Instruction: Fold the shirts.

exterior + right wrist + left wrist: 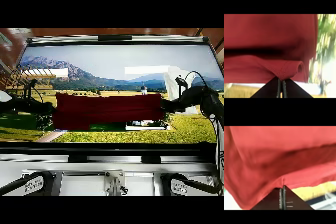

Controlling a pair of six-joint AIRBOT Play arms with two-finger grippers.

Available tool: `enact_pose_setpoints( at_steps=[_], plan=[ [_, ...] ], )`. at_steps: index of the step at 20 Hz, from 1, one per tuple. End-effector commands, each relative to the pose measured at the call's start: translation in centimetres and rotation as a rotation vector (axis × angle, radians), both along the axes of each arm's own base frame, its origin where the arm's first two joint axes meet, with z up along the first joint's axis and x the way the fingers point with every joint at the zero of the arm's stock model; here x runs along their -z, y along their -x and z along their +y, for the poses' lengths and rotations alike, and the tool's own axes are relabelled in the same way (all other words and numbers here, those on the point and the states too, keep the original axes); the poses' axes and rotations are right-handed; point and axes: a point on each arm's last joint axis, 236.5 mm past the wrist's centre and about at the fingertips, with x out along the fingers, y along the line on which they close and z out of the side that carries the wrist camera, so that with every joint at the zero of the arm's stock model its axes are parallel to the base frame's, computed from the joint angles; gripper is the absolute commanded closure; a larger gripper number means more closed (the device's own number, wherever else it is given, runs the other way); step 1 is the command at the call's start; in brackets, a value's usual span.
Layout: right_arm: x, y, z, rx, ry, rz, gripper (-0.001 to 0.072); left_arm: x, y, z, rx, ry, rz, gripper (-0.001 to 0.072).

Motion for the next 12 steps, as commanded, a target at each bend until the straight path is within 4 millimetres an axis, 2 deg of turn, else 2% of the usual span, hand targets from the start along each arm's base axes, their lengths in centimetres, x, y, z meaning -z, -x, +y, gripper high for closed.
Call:
enact_pose_setpoints(
  at_steps=[1, 3, 5, 9, 11, 12],
  plan=[
    [0.0, -5.0, -0.4, 0.034, 0.045, -0.095, 0.063, -1.1, -5.3, 1.1, -0.017, -0.007, -0.051, 0.0679],
    [0.7, -6.3, -0.6, 0.036, 0.049, -0.094, 0.063, -0.1, -7.0, 0.8, -0.016, 0.009, -0.015, 0.0679],
    [1.5, -7.2, -0.2, 0.053, 0.024, -0.095, 0.0629, 1.8, -8.3, 0.7, -0.03, 0.023, 0.028, 0.0678],
    [4.2, -6.7, 0.1, 0.059, 0.004, -0.029, 0.061, 7.1, -8.1, 0.2, -0.104, 0.066, 0.186, 0.0677],
    [4.4, -6.8, -0.1, 0.058, 0.015, -0.035, 0.0602, 8.2, -7.9, 0.1, -0.108, 0.074, 0.216, 0.0677],
    [4.4, -6.8, -0.4, 0.052, 0.029, -0.035, 0.0489, 8.2, -8.0, 0.2, -0.107, 0.073, 0.214, 0.0665]
  ],
)
